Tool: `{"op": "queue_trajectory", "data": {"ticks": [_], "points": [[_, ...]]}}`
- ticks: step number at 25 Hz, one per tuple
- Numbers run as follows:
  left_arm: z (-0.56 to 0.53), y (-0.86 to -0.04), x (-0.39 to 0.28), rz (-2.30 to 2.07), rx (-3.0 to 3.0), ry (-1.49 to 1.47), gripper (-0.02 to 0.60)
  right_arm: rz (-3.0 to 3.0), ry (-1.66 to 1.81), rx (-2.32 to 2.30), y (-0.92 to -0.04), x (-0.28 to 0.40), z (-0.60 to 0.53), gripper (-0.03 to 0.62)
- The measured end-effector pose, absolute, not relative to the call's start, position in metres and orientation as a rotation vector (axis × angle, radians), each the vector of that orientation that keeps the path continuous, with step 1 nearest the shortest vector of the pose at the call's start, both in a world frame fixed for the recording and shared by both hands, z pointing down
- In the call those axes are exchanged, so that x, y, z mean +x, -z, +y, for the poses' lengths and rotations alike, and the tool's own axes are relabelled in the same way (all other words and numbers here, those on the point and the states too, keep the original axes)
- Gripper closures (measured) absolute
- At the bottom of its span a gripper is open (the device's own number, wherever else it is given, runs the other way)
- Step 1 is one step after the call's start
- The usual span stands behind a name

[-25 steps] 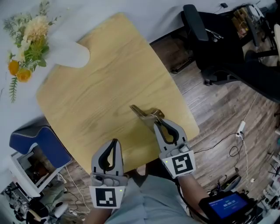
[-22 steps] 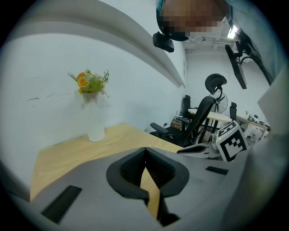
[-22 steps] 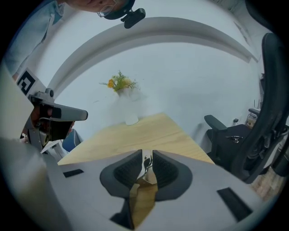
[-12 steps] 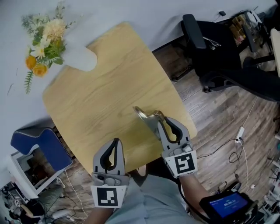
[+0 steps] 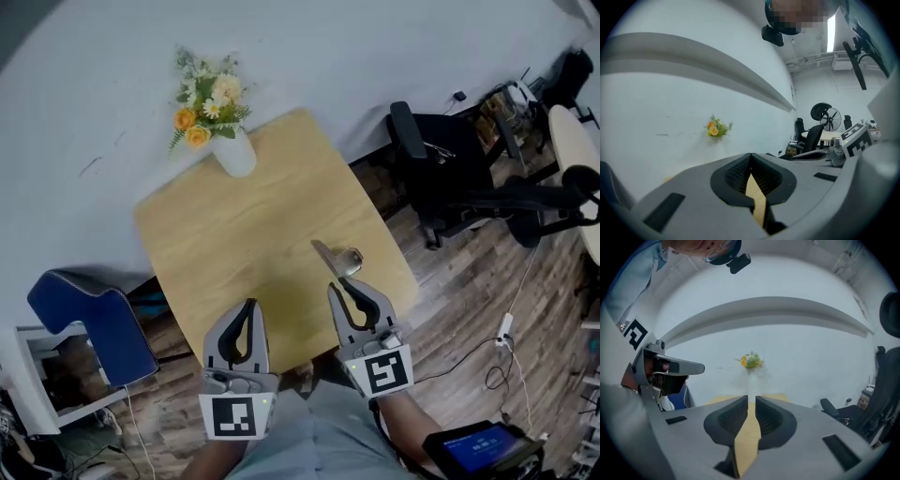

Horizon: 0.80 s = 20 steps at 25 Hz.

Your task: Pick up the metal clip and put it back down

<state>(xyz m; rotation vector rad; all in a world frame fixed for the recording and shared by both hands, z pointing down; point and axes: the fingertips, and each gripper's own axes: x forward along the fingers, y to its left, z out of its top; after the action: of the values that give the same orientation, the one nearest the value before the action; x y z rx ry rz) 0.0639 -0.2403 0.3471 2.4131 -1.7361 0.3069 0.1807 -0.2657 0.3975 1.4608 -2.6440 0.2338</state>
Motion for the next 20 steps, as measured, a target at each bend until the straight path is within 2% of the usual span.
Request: {"op": "queue_trajectory", "data": {"ticks": [10, 20], "points": [[-0.171, -0.261, 0.001, -1.892, 2.509, -0.098, 0.563, -2.671, -0.038, 1.542, -0.308, 0.116, -0.192, 0.540], [-0.126, -0.244, -0.019, -1.868, 2.576, -0.025, 0.563, -2.624, 0.111, 1.614, -0.279, 0.097, -0.145, 0.545]]}}
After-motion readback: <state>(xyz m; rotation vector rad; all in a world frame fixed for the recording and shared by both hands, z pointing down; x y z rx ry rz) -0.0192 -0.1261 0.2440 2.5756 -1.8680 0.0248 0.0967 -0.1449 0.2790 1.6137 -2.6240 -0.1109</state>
